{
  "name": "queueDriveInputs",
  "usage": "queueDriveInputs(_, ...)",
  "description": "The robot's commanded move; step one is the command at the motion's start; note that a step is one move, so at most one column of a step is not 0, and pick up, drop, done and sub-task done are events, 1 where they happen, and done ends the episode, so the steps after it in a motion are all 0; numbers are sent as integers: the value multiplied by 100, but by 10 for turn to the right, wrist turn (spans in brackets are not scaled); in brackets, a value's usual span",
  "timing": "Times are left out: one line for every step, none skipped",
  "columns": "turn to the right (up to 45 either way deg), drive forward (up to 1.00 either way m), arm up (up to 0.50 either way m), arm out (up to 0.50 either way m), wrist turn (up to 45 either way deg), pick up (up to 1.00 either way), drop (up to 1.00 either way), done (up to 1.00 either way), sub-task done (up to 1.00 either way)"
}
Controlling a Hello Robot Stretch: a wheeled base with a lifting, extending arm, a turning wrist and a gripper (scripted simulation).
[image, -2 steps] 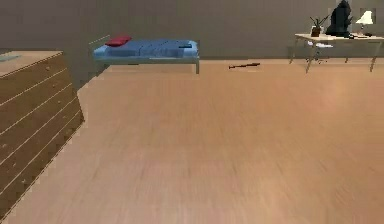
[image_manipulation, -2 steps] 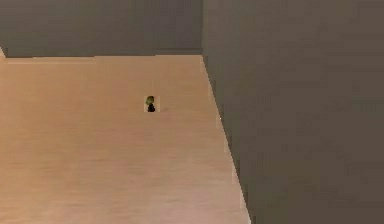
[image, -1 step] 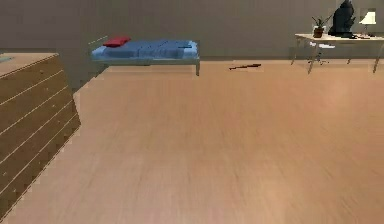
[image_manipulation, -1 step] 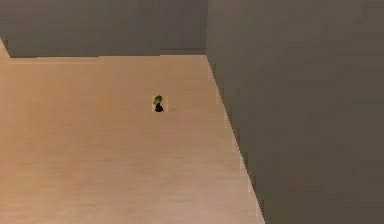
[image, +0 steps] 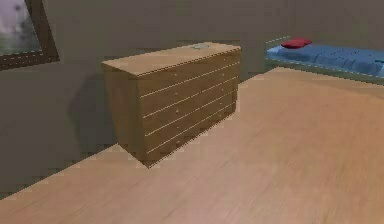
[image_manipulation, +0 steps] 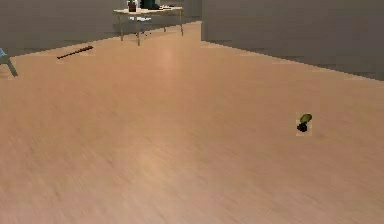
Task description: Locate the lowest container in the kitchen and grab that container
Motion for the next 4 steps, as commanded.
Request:
queueDriveInputs(-210,0,0,0,0,0,0,0,0)
queueDriveInputs(0,10,0,0,0,0,0,0,0)
queueDriveInputs(-450,0,0,0,0,0,0,0,0)
queueDriveInputs(-420,0,0,0,0,0,0,0,0)
